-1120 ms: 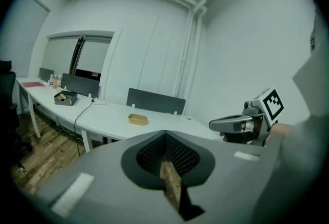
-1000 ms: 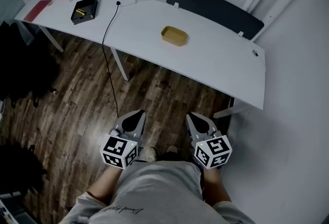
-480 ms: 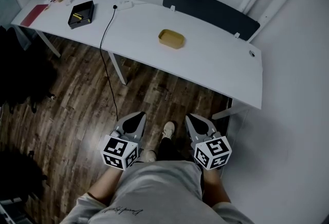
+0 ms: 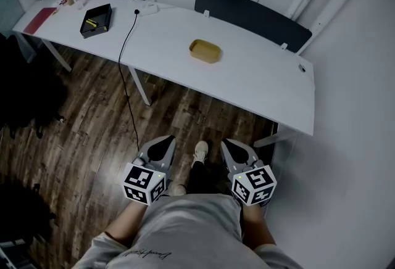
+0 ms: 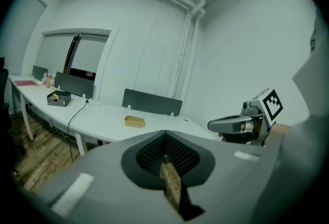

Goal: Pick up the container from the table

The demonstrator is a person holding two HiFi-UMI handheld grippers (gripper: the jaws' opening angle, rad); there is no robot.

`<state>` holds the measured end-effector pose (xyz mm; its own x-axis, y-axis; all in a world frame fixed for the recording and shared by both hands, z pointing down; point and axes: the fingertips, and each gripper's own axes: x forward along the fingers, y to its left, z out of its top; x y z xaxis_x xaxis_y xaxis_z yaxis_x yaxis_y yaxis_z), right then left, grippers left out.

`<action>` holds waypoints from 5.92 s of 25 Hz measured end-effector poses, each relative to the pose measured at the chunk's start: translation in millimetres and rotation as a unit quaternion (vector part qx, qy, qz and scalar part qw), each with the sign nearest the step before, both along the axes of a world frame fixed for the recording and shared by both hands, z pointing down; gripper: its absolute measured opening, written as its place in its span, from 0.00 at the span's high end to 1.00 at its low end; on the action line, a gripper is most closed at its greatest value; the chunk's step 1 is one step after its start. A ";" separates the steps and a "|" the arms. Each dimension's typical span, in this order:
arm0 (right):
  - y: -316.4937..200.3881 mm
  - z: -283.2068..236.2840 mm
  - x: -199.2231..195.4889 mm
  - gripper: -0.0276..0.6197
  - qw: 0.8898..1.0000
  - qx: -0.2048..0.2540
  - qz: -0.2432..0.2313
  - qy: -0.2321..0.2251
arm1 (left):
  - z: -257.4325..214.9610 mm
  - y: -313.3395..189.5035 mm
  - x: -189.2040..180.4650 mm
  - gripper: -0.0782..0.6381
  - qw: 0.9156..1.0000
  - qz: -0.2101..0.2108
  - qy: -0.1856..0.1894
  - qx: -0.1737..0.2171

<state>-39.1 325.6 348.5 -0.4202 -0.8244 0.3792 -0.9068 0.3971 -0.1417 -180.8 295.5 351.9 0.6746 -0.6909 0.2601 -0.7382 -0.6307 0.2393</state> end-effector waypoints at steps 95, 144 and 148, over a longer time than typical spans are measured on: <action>-442.0 27.0 136.3 0.93 0.998 -0.056 0.015 -0.024 | 14.7 -451.7 132.9 0.89 0.997 0.032 -0.056 -0.044; -485.8 146.6 157.5 0.93 0.981 -0.152 0.115 -0.021 | 145.4 -529.7 128.4 0.89 0.980 0.095 -0.128 -0.123; -488.1 158.3 157.9 0.93 0.979 -0.160 0.124 -0.022 | 160.9 -533.9 130.8 0.88 0.976 0.104 -0.136 -0.138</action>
